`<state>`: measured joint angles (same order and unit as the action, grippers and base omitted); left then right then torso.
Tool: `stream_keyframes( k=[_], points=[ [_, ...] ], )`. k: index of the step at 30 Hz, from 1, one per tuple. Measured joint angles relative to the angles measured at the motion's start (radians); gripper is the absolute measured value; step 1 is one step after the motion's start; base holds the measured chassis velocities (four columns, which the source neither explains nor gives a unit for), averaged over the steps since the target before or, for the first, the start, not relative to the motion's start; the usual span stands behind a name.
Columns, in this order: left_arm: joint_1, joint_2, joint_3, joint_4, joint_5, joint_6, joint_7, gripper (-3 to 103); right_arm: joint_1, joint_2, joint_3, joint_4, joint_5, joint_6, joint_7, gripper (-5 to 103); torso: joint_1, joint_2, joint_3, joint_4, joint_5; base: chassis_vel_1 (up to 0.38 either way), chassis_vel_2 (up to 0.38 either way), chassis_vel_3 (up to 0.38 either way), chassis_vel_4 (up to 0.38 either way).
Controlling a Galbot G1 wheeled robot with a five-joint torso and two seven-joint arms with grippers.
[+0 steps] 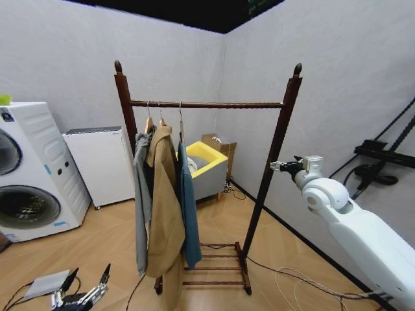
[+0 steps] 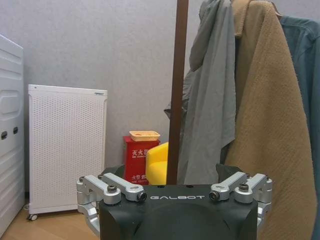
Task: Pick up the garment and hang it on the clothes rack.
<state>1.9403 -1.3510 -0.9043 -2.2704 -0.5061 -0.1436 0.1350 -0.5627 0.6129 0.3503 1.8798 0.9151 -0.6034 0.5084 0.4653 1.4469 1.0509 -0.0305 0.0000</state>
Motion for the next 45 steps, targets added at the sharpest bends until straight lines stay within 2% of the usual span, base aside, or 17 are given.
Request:
stream_keyframes(
  k=[24, 34, 35, 37, 38, 40, 41, 43, 45],
  points=[
    [0.000, 0.000, 0.000, 0.000, 0.000, 0.000, 0.000, 100, 0.060, -0.003, -0.077, 0.011, 0.012, -0.019, 0.037, 100, 0.000, 0.000, 0.000, -0.0001, 0.0001, -0.096, -0.107, -0.114, -0.103],
    [0.000, 0.000, 0.000, 0.000, 0.000, 0.000, 0.000, 100, 0.039, -0.010, -0.065, 0.042, 0.020, -0.027, 0.063, 100, 0.000, 0.000, 0.000, 0.0000, 0.0002, -0.016, -0.237, -0.240, -0.009],
    [0.000, 0.000, 0.000, 0.000, 0.000, 0.000, 0.000, 100, 0.037, -0.015, -0.062, 0.058, 0.027, -0.031, 0.073, 100, 0.000, 0.000, 0.000, 0.0000, -0.0007, 0.072, -0.353, -0.342, 0.100],
    [0.000, 0.000, 0.000, 0.000, 0.000, 0.000, 0.000, 100, 0.033, -0.015, -0.060, 0.073, 0.033, -0.034, 0.086, 100, 0.000, 0.000, 0.000, -0.0002, 0.0012, 0.141, -0.379, -0.393, 0.134],
    [0.000, 0.000, 0.000, 0.000, 0.000, 0.000, 0.000, 100, 0.033, -0.015, -0.060, 0.073, 0.033, -0.034, 0.086, 100, 0.000, 0.000, 0.000, -0.0002, 0.0012, 0.169, -0.379, -0.396, 0.143],
    [0.000, 0.000, 0.000, 0.000, 0.000, 0.000, 0.000, 100, 0.025, -0.016, -0.046, 0.081, 0.033, -0.034, 0.085, 100, 0.000, 0.000, 0.000, 0.0001, -0.0012, 0.135, -0.400, -0.400, 0.163],
    [0.000, 0.000, 0.000, 0.000, 0.000, 0.000, 0.000, 100, 0.014, -0.015, -0.032, 0.082, 0.033, -0.035, 0.079, 100, 0.000, 0.000, 0.000, -0.0001, 0.0004, 0.164, -0.416, -0.404, 0.164],
    [0.000, 0.000, 0.000, 0.000, 0.000, 0.000, 0.000, 100, 0.000, -0.015, -0.011, 0.085, 0.032, -0.033, 0.064, 100, -0.001, 0.000, 0.000, 0.0000, 0.0010, 0.142, -0.398, -0.410, 0.164],
    [0.000, 0.000, 0.000, 0.000, 0.000, 0.000, 0.000, 100, -0.031, -0.014, 0.033, 0.085, 0.028, -0.023, 0.039, 100, -0.001, 0.001, -0.001, 0.0001, -0.0004, 0.083, -0.321, -0.312, 0.080]
  ],
)
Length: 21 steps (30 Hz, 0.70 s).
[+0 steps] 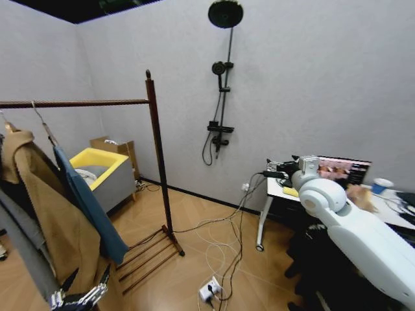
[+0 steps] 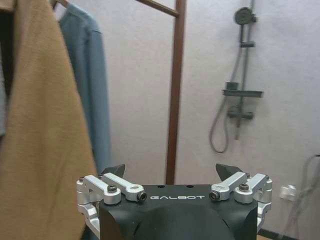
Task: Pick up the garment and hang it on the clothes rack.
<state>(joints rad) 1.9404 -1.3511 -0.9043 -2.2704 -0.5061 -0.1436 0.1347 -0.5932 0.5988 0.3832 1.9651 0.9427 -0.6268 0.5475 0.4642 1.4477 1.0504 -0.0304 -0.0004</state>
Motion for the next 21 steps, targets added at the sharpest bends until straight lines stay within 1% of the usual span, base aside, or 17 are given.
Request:
stream_keyframes(
  k=[4, 6, 7, 10, 12, 14, 19, 21],
  points=[
    [0.000, 0.000, 0.000, 0.000, 0.000, 0.000, 0.000, 100, -0.027, -0.002, 0.033, -0.001, -0.002, 0.010, -0.012, 100, 0.000, 0.000, 0.000, -0.0005, 0.0007, -0.012, -0.174, -0.257, -0.025],
    [0.000, 0.000, 0.000, 0.000, 0.000, 0.000, 0.000, 100, -0.067, -0.002, 0.075, 0.001, -0.011, 0.025, -0.027, 100, 0.000, 0.000, 0.000, -0.0007, 0.0005, -0.152, -0.135, -0.141, -0.132],
    [0.000, 0.000, 0.000, 0.000, 0.000, 0.000, 0.000, 100, -0.067, -0.002, 0.075, 0.001, -0.011, 0.025, -0.027, 100, 0.000, 0.000, 0.000, -0.0007, 0.0005, -0.185, -0.124, -0.141, -0.176],
    [0.000, 0.000, 0.000, 0.000, 0.000, 0.000, 0.000, 100, -0.127, 0.006, 0.124, 0.021, -0.018, 0.035, -0.041, 100, 0.002, -0.001, 0.001, -0.0001, 0.0007, -0.164, -0.068, -0.041, -0.197],
    [0.000, 0.000, 0.000, 0.000, 0.000, 0.000, 0.000, 100, -0.145, 0.008, 0.137, 0.028, -0.019, 0.037, -0.043, 100, 0.002, -0.002, 0.001, 0.0001, 0.0006, -0.158, -0.079, -0.036, -0.203],
    [0.000, 0.000, 0.000, 0.000, 0.000, 0.000, 0.000, 100, -0.177, 0.010, 0.163, 0.043, -0.021, 0.041, -0.051, 100, 0.002, -0.002, 0.001, 0.0000, 0.0003, -0.152, -0.065, -0.056, -0.166],
    [0.000, 0.000, 0.000, 0.000, 0.000, 0.000, 0.000, 100, -0.205, 0.019, 0.180, 0.056, -0.022, 0.044, -0.056, 100, 0.001, -0.001, 0.001, -0.0003, 0.0005, -0.114, -0.123, -0.119, -0.151],
    [0.000, 0.000, 0.000, 0.000, 0.000, 0.000, 0.000, 100, -0.210, 0.026, 0.181, 0.058, -0.021, 0.052, -0.078, 100, 0.001, -0.001, 0.000, -0.0008, 0.0004, -0.083, -0.161, -0.165, -0.069]
  ],
)
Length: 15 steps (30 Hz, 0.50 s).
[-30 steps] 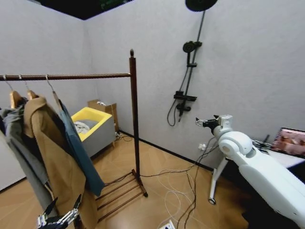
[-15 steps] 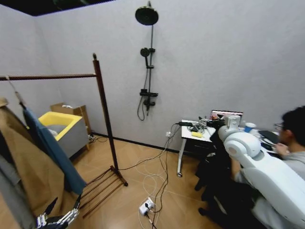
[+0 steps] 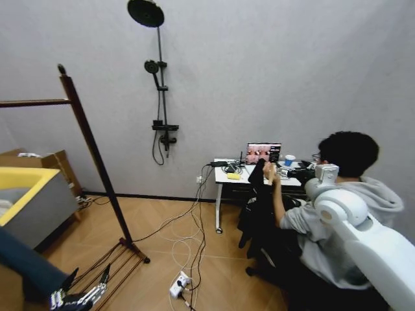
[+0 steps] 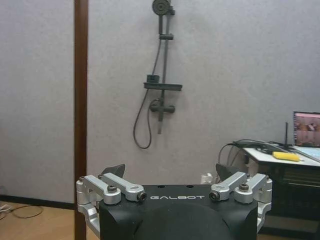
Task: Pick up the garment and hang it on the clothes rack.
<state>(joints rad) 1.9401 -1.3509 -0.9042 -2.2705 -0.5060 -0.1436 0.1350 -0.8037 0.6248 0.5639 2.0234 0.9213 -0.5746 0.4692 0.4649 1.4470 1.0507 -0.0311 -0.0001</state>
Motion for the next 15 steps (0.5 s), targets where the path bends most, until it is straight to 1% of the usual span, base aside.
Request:
stream_keyframes(
  k=[1, 2, 3, 4, 5, 6, 7, 10, 12, 13, 14, 15],
  points=[
    [0.000, 0.000, 0.000, 0.000, 0.000, 0.000, 0.000, 100, -0.003, 0.002, 0.000, 0.000, 0.003, 0.012, -0.020, 100, 0.000, 0.000, 0.000, 0.0002, 0.0000, -0.070, -0.129, -0.127, -0.032],
    [0.000, 0.000, 0.000, 0.000, 0.000, 0.000, 0.000, 100, -0.003, 0.002, 0.000, 0.000, 0.003, 0.012, -0.020, 100, 0.000, 0.000, 0.000, 0.0002, 0.0000, -0.070, -0.129, -0.127, -0.032],
    [0.000, 0.000, 0.000, 0.000, 0.000, 0.000, 0.000, 100, -0.013, 0.007, 0.002, 0.002, 0.007, 0.050, -0.059, 100, 0.000, 0.000, 0.000, 0.0001, 0.0000, -0.038, -0.129, -0.030, -0.025],
    [0.000, 0.000, 0.000, 0.000, 0.000, 0.000, 0.000, 100, -0.030, 0.013, 0.003, 0.015, 0.008, 0.085, -0.078, 100, 0.000, 0.000, 0.000, 0.0004, 0.0000, -0.035, -0.074, -0.030, 0.002],
    [0.000, 0.000, 0.000, 0.000, 0.000, 0.000, 0.000, 100, -0.030, 0.013, 0.003, 0.015, 0.008, 0.085, -0.078, 100, 0.000, 0.000, 0.000, 0.0004, 0.0000, -0.035, -0.074, -0.030, 0.002],
    [0.000, 0.000, 0.000, 0.000, 0.000, 0.000, 0.000, 100, -0.062, 0.023, 0.012, 0.050, 0.010, 0.098, -0.072, 100, 0.000, 0.000, 0.000, 0.0005, 0.0003, 0.000, 0.000, 0.000, 0.000],
    [0.000, 0.000, 0.000, 0.000, 0.000, 0.000, 0.000, 100, -0.096, 0.033, 0.032, 0.085, 0.013, 0.094, -0.061, 100, 0.000, 0.000, 0.000, 0.0008, 0.0000, 0.000, 0.000, 0.000, 0.000],
    [0.000, 0.000, 0.000, 0.000, 0.000, 0.000, 0.000, 100, -0.134, 0.043, 0.060, 0.111, 0.009, 0.092, -0.067, 100, 0.000, 0.000, 0.000, 0.0008, -0.0002, 0.000, 0.000, 0.000, 0.000],
    [0.000, 0.000, 0.000, 0.000, 0.000, 0.000, 0.000, 100, -0.236, 0.070, 0.145, 0.168, -0.017, 0.112, -0.111, 100, 0.001, 0.000, 0.000, 0.0011, 0.0000, -0.004, 0.026, 0.000, -0.013],
    [0.000, 0.000, 0.000, 0.000, 0.000, 0.000, 0.000, 100, -0.292, 0.089, 0.195, 0.196, -0.038, 0.120, -0.136, 100, 0.001, 0.000, 0.000, 0.0011, -0.0005, 0.000, 0.000, 0.000, 0.000],
    [0.000, 0.000, 0.000, 0.000, 0.000, 0.000, 0.000, 100, -0.292, 0.089, 0.195, 0.196, -0.038, 0.120, -0.136, 100, 0.001, 0.000, 0.000, 0.0011, -0.0005, 0.000, 0.000, 0.000, 0.000],
    [0.000, 0.000, 0.000, 0.000, 0.000, 0.000, 0.000, 100, -0.354, 0.112, 0.244, 0.221, -0.066, 0.127, -0.158, 100, 0.001, 0.000, 0.000, 0.0008, -0.0003, 0.000, 0.000, 0.000, 0.000]
  ],
)
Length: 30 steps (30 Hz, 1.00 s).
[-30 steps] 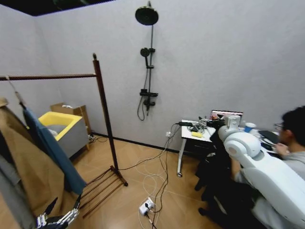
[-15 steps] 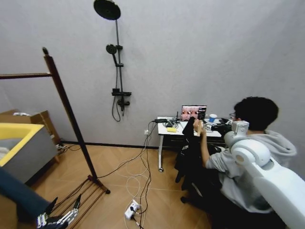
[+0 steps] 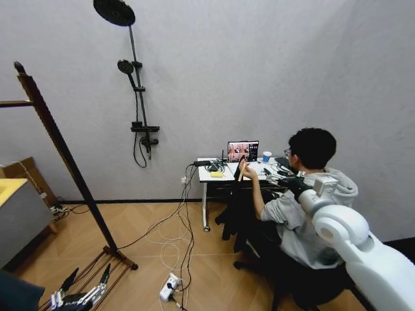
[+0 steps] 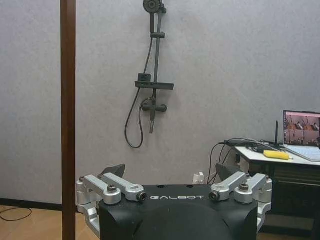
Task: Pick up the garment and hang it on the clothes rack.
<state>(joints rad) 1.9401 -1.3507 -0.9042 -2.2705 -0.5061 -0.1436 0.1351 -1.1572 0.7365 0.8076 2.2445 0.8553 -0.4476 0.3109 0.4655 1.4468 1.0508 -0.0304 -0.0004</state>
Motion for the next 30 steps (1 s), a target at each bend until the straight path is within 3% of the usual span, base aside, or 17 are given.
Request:
stream_keyframes(
  k=[3, 4, 7, 8, 11, 12, 14, 20, 30],
  points=[
    [0.000, 0.000, 0.000, 0.000, 0.000, 0.000, 0.000, 100, -0.252, 0.089, 0.174, 0.073, -0.119, 0.048, -0.057, 100, 0.000, 0.000, 0.000, -0.0004, 0.0006, 0.000, 0.000, 0.000, 0.000],
    [0.000, 0.000, 0.000, 0.000, 0.000, 0.000, 0.000, 100, -0.252, 0.089, 0.174, 0.073, -0.119, 0.048, -0.057, 100, 0.000, 0.000, 0.000, -0.0004, 0.0006, 0.000, 0.000, 0.000, 0.000],
    [0.000, 0.000, 0.000, 0.000, 0.000, 0.000, 0.000, 100, -0.421, 0.160, 0.294, 0.092, -0.229, 0.140, -0.114, 100, 0.000, 0.000, 0.000, -0.0004, 0.0002, 0.000, 0.000, 0.000, 0.000],
    [0.000, 0.000, 0.000, 0.000, 0.000, 0.000, 0.000, 100, -0.421, 0.160, 0.294, 0.092, -0.229, 0.140, -0.114, 100, 0.000, 0.000, 0.000, -0.0004, 0.0002, 0.000, 0.000, 0.000, 0.000],
    [0.000, 0.000, 0.000, 0.000, 0.000, 0.000, 0.000, 100, -0.504, 0.220, 0.347, 0.055, -0.333, 0.268, -0.166, 100, 0.000, 0.000, 0.000, -0.0003, 0.0004, 0.000, 0.000, 0.000, 0.000],
    [0.000, 0.000, 0.000, 0.000, 0.000, 0.000, 0.000, 100, -0.504, 0.220, 0.347, 0.055, -0.333, 0.268, -0.166, 100, 0.000, 0.000, 0.000, -0.0003, 0.0004, 0.000, 0.000, 0.000, 0.000],
    [0.000, 0.000, 0.000, 0.000, 0.000, 0.000, 0.000, 100, -0.529, 0.265, 0.347, 0.028, -0.378, 0.335, -0.186, 100, 0.000, 0.000, 0.000, -0.0003, 0.0004, 0.000, 0.000, 0.000, 0.000],
    [0.000, 0.000, 0.000, 0.000, 0.000, 0.000, 0.000, 100, -0.530, 0.315, 0.317, 0.031, -0.390, 0.328, -0.179, 100, 0.000, 0.000, 0.000, -0.0002, 0.0004, 0.000, 0.000, 0.000, 0.000],
    [0.000, 0.000, 0.000, 0.000, 0.000, 0.000, 0.000, 100, -0.506, 0.315, 0.266, 0.067, -0.390, 0.286, -0.162, 100, 0.000, 0.000, 0.000, -0.0002, 0.0003, 0.000, 0.000, 0.000, 0.000]
  ],
)
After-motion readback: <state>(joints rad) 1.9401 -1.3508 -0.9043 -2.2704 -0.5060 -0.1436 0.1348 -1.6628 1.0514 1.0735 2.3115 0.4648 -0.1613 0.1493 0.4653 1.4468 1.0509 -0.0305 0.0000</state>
